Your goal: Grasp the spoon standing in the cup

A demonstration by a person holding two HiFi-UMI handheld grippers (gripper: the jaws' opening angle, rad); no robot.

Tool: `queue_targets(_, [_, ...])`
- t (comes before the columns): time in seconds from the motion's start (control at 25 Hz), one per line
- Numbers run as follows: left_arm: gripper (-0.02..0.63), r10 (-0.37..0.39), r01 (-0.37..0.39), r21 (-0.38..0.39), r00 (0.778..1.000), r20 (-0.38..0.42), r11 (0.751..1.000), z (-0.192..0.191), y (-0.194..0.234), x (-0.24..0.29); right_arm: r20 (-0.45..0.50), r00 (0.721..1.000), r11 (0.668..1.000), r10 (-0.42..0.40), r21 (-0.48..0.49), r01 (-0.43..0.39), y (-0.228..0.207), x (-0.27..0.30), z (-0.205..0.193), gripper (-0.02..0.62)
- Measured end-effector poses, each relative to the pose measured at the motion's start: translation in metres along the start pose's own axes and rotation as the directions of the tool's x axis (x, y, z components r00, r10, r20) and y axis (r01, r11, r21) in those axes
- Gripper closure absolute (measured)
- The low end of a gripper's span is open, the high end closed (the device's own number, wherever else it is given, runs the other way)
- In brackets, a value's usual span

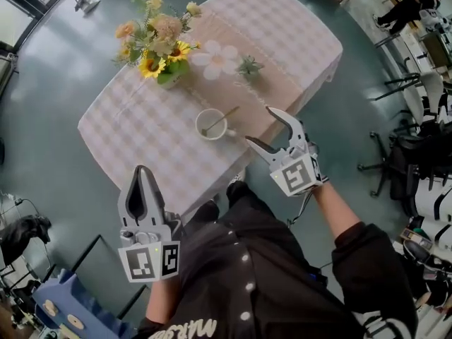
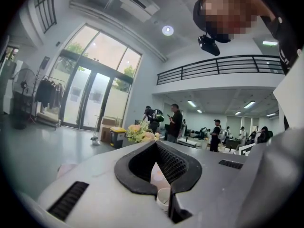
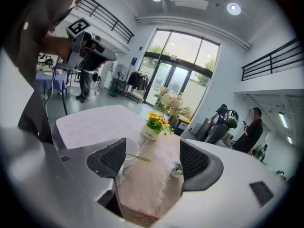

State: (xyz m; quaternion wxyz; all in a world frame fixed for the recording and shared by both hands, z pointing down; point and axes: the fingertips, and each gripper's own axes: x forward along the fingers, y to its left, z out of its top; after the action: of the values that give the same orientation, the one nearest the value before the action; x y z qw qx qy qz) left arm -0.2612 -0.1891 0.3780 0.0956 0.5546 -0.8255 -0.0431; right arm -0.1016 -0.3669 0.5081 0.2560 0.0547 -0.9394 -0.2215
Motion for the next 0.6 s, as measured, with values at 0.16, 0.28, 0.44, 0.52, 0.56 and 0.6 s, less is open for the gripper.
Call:
queue_targets(0.16, [0.594,0.018,-0.018,-0.011,1.000,-0.012,1.000,-0.007,-0.002,-0.002,-0.046,0.997,0.992,0.061,-0.112,-0.066,0.006,0.024,-0.021,0.258])
queue_targets(0.28, [0.594,0.029,-0.030,-0.017,0.999,-0.023,0.999,-0.012,-0.002,-0.003,-0.091,0.990,0.969,0.110,-0.214,-0.128,0.013,0.041,-0.040,0.259])
queue_targets(0.44, [0.594,0.031,-0.032,-0.021,0.999,-0.031,0.999,-0.018,-0.002,-0.002,-0.166,0.975,0.901,0.150,-0.383,-0.204,0.025,0.059,-0.066,0.262])
queue_targets(0.52, [0.594,0.036,-0.037,-0.023,0.999,-0.034,0.999,-0.019,-0.002,-0.003,-0.188,0.969,0.864,0.161,-0.448,-0.231,0.030,0.066,-0.073,0.268])
queue_targets(0.56, [0.594,0.039,-0.040,-0.025,0.999,-0.036,0.999,-0.021,-0.002,-0.003,-0.195,0.967,0.849,0.164,-0.471,-0.239,0.032,0.069,-0.076,0.272])
queue_targets(0.6, [0.594,0.041,-0.042,-0.027,0.998,-0.039,0.999,-0.022,-0.002,-0.004,-0.199,0.966,0.835,0.166,-0.493,-0.245,0.033,0.073,-0.078,0.276])
